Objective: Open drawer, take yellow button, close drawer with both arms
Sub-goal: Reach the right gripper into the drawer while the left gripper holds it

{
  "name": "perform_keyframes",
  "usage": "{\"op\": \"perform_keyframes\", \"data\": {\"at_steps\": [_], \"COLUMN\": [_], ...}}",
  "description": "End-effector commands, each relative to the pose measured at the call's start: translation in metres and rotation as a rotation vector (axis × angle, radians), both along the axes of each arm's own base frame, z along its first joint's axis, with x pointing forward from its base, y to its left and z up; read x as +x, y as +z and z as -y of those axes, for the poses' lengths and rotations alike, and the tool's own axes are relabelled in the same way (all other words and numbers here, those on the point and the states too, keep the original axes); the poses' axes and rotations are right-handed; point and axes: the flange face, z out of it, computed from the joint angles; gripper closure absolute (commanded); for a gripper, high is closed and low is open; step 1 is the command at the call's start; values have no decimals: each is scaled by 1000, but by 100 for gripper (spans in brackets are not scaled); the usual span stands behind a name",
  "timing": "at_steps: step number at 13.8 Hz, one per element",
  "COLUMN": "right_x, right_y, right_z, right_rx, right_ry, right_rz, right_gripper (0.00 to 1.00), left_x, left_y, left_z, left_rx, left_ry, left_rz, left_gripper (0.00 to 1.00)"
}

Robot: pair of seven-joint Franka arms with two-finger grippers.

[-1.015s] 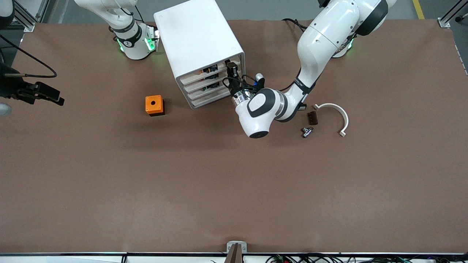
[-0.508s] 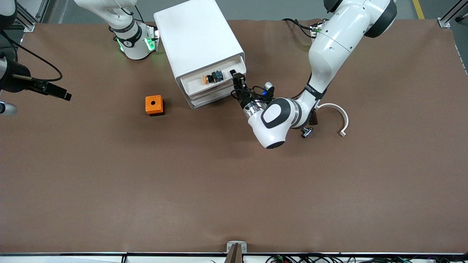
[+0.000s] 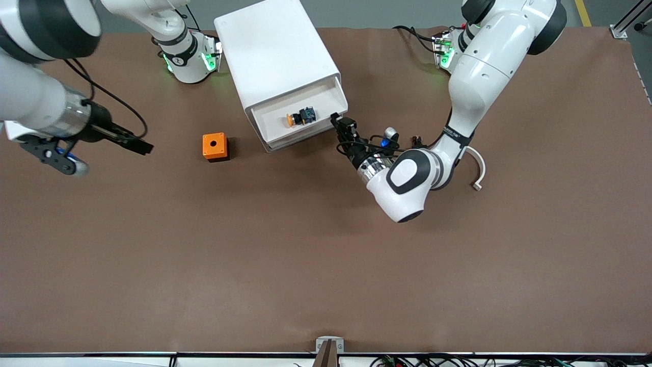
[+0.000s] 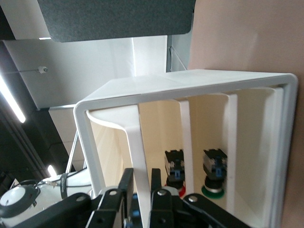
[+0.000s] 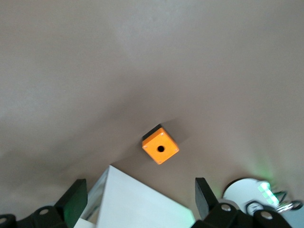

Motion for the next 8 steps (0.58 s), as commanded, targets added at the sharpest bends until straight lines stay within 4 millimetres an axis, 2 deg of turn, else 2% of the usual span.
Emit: {"op": "perform_keyframes", "data": {"at_steps": [1,3,4,5,6,7,8], "right_x": [2,3,1,-3,-6,-10,-12], "right_y": [-9,-19,-23,-27,-31,-34,-40], "right_z": [-42,-70,-86,-105,-124,-142,-155], "right_rx": [-4,20,14,5,-5,8,14], "right_ry": [-115,-222,-246,-271,-310,-346,-393], "right_rz": [-9,-27,-29,-29,-28,-31,-44], "right_gripper": [0,0,0,0,0,0,0], "left_x": [12,14,15,16,22,25,30], "left_y": [4,3,3,3,2,2,7], "left_z": [-8,-11,-12,-14,-21,-25,-28], "left_rx": [-8,-5,-5,-5,-14,-49,-98], "left_ry": [30,34,36,38,51,52,48], "left_rz": [7,8,8,10,23,51,95], "left_gripper": [80,80,73,52,22,4,0]}}
